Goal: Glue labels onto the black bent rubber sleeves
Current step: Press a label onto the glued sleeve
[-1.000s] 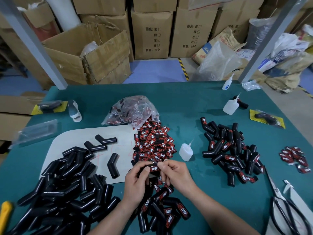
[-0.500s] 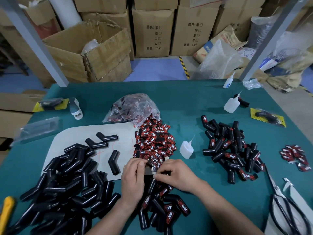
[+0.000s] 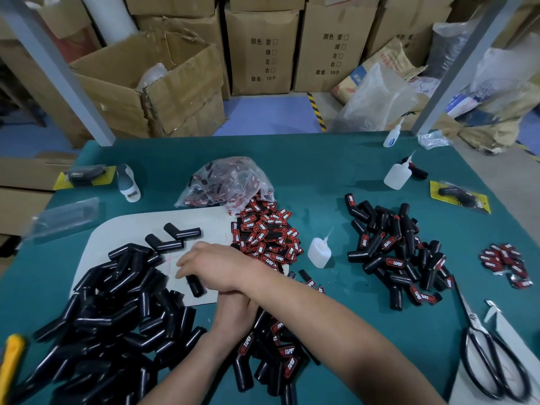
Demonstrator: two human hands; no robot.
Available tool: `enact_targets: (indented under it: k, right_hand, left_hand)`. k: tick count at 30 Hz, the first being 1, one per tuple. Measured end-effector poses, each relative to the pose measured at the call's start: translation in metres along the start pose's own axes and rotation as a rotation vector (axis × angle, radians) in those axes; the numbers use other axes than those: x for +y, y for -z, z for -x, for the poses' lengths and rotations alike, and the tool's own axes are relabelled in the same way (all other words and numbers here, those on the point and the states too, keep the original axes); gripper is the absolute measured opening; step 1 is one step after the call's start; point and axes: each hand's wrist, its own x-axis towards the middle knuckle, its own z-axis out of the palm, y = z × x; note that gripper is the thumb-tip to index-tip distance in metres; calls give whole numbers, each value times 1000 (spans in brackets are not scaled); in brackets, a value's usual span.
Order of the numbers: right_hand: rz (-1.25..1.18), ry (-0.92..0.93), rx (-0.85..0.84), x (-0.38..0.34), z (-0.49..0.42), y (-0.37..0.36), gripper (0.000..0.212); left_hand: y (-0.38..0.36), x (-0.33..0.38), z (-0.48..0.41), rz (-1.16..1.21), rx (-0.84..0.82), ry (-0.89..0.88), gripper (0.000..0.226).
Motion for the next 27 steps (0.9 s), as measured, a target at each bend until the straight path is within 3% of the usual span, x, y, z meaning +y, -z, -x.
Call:
enact_targets:
  k: [2,4,6,9,13,17,22,27]
  right_hand:
    - [62,-75,-96,-4,-14,-2,35]
    - [175,-63,-89,-7,-15,-2,25]
    - [167,-49,15,-3,-4,-1,22]
    - [-155,-135,276,13,32,-6,31]
    - [-474,-272,612,35,106,-32,32]
    - [-609,-413,848,38,158,-70,29]
    - [-689,-476,926,35,171,-84,26]
    - [-715,-458,874,35,169,-80,25]
  left_hand:
    - [1,-2,1,-25,6,-24,13]
    - [4,1,0,-7,36,-60,17]
    - [7,5,0,75,67,-212,6]
    - [12,10,1,231,60,-331,12]
    - [10,10,4,221,-81,-213,27]
    - [18,11,5,351,-89,-19,25]
    - [21,16,12,393,-87,-161,17]
    - [25,11,8,245,-384,-251,44]
